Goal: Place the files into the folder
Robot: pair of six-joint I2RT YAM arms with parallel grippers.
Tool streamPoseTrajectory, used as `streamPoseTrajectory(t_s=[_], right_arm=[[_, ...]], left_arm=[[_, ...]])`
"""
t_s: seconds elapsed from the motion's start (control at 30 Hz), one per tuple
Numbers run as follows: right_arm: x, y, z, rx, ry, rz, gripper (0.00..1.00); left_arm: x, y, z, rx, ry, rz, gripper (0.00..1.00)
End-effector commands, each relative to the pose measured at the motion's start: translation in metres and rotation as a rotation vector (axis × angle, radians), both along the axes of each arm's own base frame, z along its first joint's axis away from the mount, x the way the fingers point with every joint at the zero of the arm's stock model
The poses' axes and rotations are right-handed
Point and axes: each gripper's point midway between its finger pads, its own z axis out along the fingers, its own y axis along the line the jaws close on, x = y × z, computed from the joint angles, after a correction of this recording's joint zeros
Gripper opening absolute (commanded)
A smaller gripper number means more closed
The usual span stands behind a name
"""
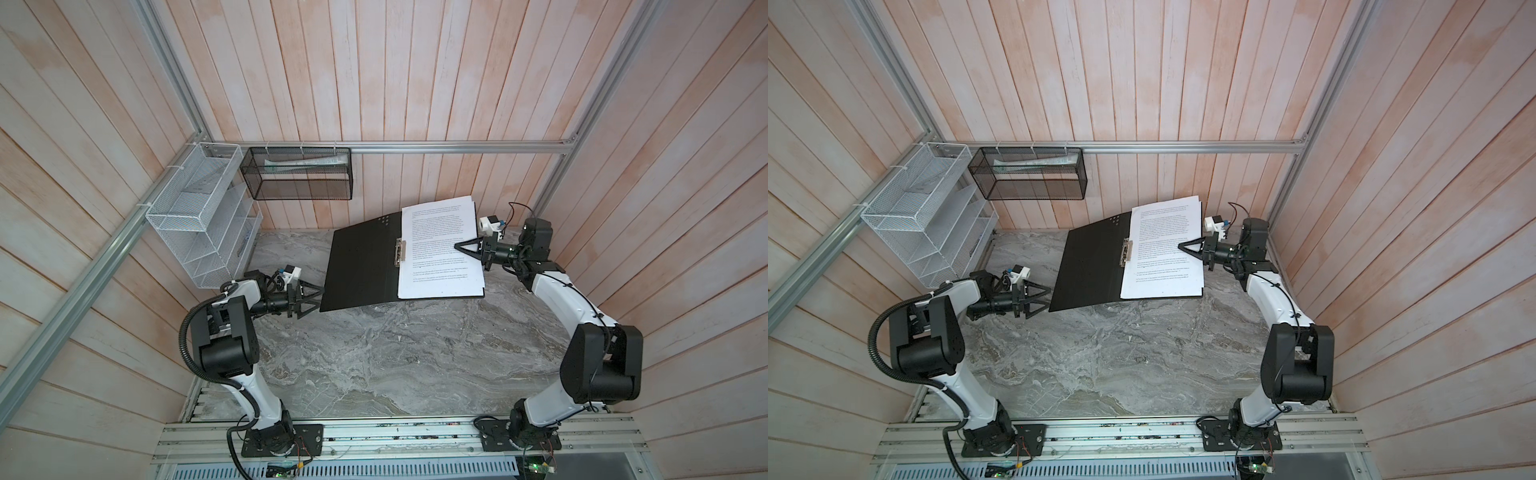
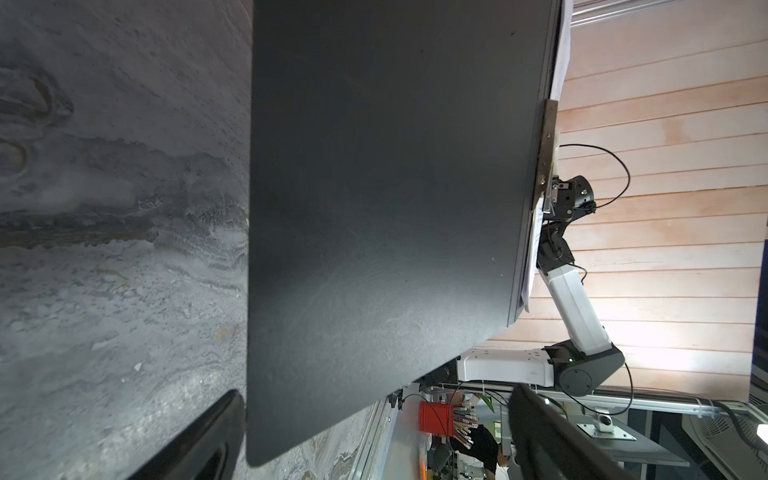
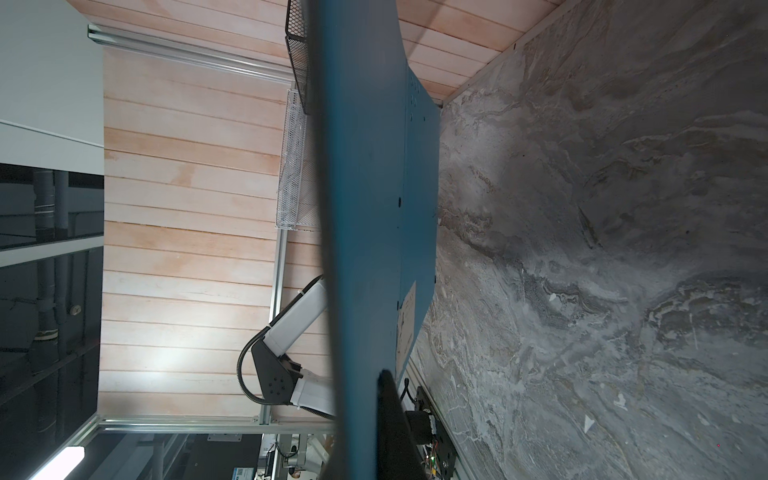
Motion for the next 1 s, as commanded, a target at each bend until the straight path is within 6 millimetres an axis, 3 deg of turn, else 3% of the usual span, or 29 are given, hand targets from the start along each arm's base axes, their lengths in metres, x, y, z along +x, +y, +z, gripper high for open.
streamPoseTrajectory(t_s=[0.0, 0.13, 0.43, 0.77, 0.97], right_arm=[[-0.018, 0.004, 0.023, 0.021, -0.07, 0.059, 0.01], [-0.021, 0.004, 0.028, 0.023, -0.075, 0.062, 0.01], [-0.025, 0.004, 0.033, 0.03, -0.078, 0.067, 0.01], [-0.027, 0.005, 0.01, 0.029, -0.035, 0.085, 0.01], [-0.026, 0.005, -0.003, 0.028, -0.016, 0.089, 0.01]], left_arm=[[0.003, 0.0, -0.003, -0.012, -0.005, -0.012, 1.0], [0.006, 0.004, -0.008, 0.046, -0.029, -0.004, 1.0], [0.012, -0.004, 0.003, 0.032, -0.065, -0.027, 1.0], [0.019, -0.02, 0.035, -0.073, -0.124, -0.064, 1.0], [0.016, -0.023, 0.046, -0.123, -0.139, -0.082, 0.93]])
